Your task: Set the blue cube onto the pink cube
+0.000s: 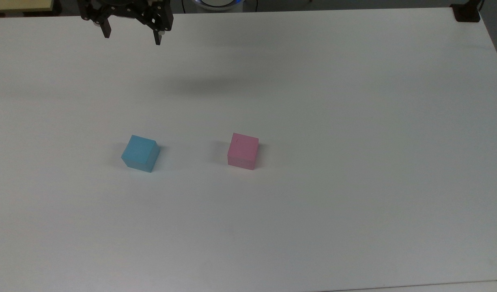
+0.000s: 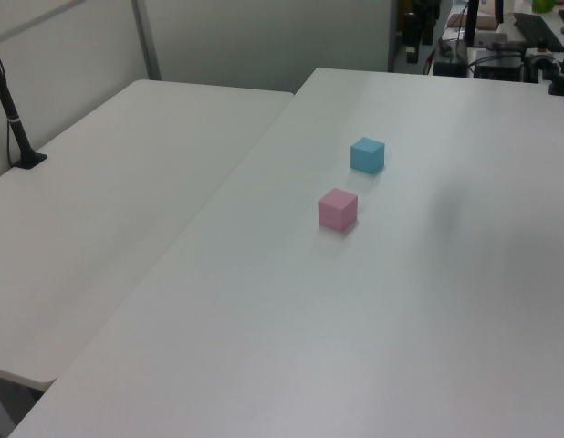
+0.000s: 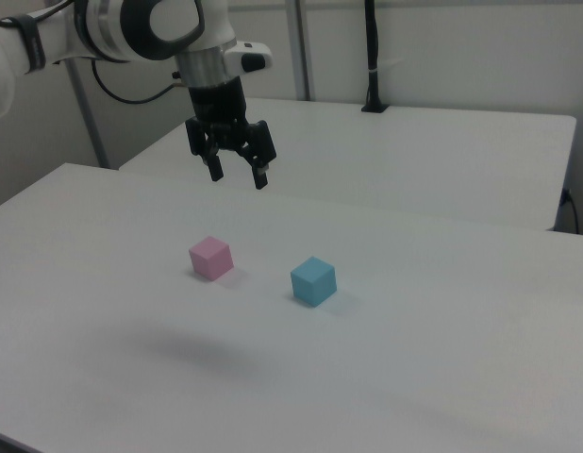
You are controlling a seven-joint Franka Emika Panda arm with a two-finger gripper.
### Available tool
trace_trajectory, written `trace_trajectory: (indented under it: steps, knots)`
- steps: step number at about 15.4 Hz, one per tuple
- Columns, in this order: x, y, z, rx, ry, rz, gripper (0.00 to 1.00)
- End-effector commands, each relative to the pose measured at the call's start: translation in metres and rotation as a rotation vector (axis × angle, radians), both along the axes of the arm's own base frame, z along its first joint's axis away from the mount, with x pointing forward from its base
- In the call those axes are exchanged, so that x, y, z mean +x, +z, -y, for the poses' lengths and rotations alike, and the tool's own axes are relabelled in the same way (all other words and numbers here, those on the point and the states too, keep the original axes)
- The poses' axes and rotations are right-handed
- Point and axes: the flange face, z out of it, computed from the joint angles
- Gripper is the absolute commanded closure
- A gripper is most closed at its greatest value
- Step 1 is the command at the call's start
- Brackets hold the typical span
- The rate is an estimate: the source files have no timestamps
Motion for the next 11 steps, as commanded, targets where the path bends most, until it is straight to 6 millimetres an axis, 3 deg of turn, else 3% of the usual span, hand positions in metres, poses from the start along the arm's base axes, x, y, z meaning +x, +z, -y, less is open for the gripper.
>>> trace_trajectory:
  steps: [1,11]
  knots:
    - [-0.0111,-0.0028,0.0124,0.027,-0.015,-0.014,0.00]
    - [-0.0113,-0.0026,0.0178,0.026,-0.014,-0.012,0.00]
